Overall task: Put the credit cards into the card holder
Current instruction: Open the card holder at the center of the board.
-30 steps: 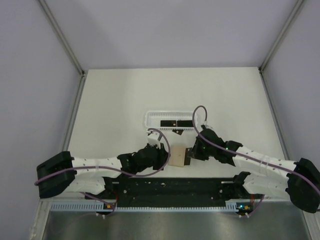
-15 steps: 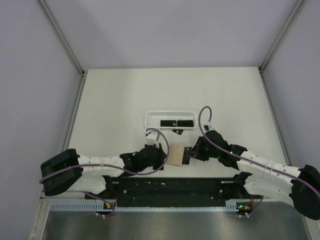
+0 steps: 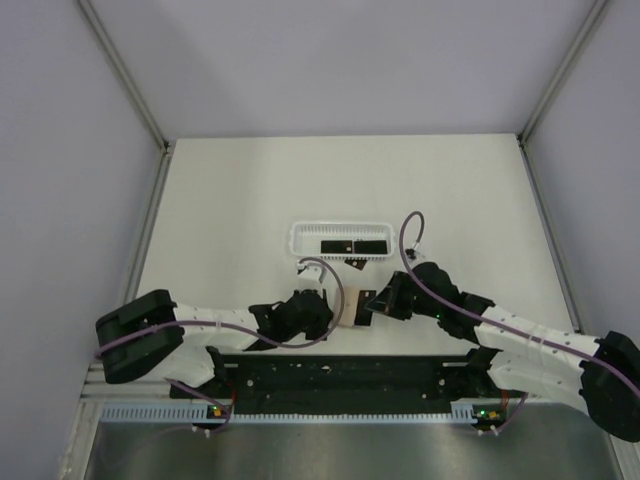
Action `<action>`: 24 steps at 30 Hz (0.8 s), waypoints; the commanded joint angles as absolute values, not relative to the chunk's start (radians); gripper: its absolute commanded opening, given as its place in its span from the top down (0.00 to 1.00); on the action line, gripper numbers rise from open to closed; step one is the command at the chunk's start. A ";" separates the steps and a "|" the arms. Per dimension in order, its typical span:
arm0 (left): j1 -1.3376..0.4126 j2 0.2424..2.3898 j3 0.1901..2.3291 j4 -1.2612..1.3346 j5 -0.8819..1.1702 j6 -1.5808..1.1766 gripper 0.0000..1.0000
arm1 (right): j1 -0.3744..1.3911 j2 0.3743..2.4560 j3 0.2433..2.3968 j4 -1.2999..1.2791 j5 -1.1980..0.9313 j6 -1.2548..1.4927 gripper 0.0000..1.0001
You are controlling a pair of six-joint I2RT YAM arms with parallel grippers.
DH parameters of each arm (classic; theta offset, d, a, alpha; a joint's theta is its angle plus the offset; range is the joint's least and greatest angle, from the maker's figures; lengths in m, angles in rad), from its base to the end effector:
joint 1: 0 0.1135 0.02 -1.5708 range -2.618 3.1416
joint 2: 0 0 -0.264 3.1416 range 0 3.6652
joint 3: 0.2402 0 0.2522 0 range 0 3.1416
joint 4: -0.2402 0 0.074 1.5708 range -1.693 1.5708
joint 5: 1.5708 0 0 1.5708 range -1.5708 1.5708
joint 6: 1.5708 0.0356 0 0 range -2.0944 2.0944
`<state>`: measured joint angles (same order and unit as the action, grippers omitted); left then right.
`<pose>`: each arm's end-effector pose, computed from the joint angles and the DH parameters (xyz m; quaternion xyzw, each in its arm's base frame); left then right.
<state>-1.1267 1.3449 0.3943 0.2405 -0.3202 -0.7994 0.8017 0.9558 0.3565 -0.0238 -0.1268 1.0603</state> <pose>0.1106 -0.2063 0.1361 0.0806 0.8960 -0.2554 0.3541 0.1307 0.1415 0.1767 0.0858 0.8843 0.3990 0.2267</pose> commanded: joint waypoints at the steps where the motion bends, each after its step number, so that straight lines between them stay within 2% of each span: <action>1: -1.127 1.374 0.428 0.279 -0.258 -0.793 0.88 | 0.790 0.942 0.338 0.124 -0.149 1.086 1.00; 12: -1.127 1.427 0.443 0.322 -0.175 -0.808 0.90 | 0.790 0.983 0.282 0.273 -0.112 1.147 1.00; 24: -1.127 1.479 0.453 0.341 -0.130 -0.824 0.92 | 0.790 1.135 0.284 0.387 -0.127 1.146 1.00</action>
<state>-1.1267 1.4597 0.4473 0.3420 -0.1558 -0.8169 0.7986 1.0946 0.2859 0.2951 -0.1230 1.1408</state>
